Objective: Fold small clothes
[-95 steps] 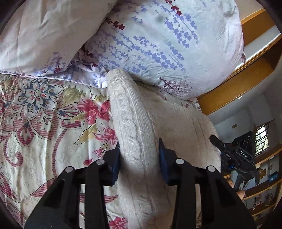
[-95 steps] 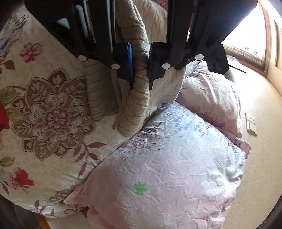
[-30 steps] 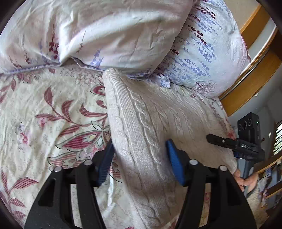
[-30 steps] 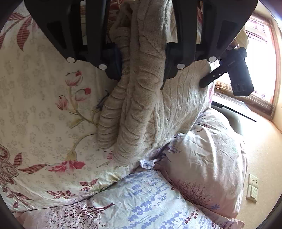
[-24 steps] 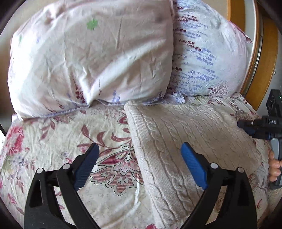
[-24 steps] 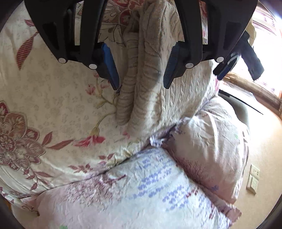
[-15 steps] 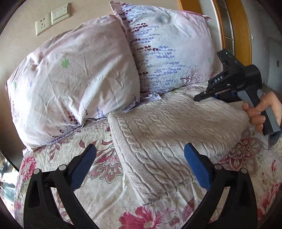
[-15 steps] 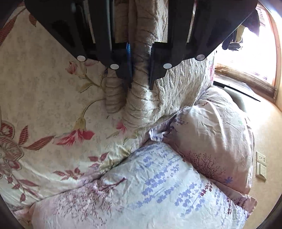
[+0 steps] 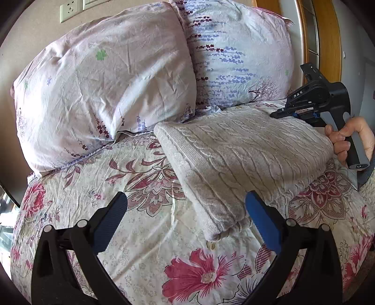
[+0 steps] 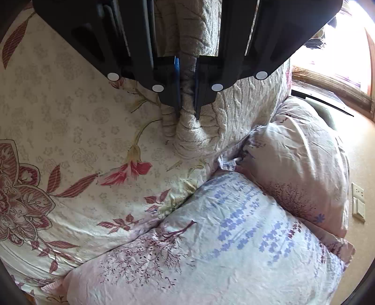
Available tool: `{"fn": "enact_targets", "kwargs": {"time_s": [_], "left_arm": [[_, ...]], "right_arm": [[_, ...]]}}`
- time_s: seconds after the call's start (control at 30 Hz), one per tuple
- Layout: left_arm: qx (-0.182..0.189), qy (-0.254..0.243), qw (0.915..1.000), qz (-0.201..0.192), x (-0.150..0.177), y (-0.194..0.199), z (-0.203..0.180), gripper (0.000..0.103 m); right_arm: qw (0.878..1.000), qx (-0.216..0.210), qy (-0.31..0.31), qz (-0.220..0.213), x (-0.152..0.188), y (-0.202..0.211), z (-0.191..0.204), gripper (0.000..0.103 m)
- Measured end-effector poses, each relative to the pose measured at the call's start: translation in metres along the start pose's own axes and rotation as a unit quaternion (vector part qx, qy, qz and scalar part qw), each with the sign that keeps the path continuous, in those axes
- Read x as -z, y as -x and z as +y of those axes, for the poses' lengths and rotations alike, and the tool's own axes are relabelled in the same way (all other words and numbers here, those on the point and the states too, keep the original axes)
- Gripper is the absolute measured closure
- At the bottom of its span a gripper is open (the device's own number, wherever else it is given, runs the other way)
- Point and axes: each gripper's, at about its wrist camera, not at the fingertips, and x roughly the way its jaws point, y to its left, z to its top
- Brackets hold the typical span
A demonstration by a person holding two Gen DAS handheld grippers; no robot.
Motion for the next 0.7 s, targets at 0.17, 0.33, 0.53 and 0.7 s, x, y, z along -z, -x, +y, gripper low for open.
{"fn": "enact_targets", "kwargs": {"time_s": [0.17,0.33,0.53,0.7], "left_arm": [[-0.020,0.012,0.9996,0.016,0.002,-0.002,-0.001,0.002],[-0.033,0.011,0.9991,0.022,0.005,0.000,-0.002,0.002],[-0.035,0.008,0.9991,0.022,0.011,0.004,-0.001,0.002],[-0.026,0.014,0.9995,0.014,0.019,0.013,0.006,0.002]], "right_arm": [[1.000,0.001,-0.006,0.011,-0.001,-0.003,-0.005,0.091],[1.000,-0.016,-0.015,0.000,0.006,0.024,-0.010,0.063],[0.997,-0.067,-0.032,-0.001,0.030,0.058,-0.031,0.063],[0.996,-0.089,0.005,0.004,0.054,0.075,-0.024,0.063]]}}
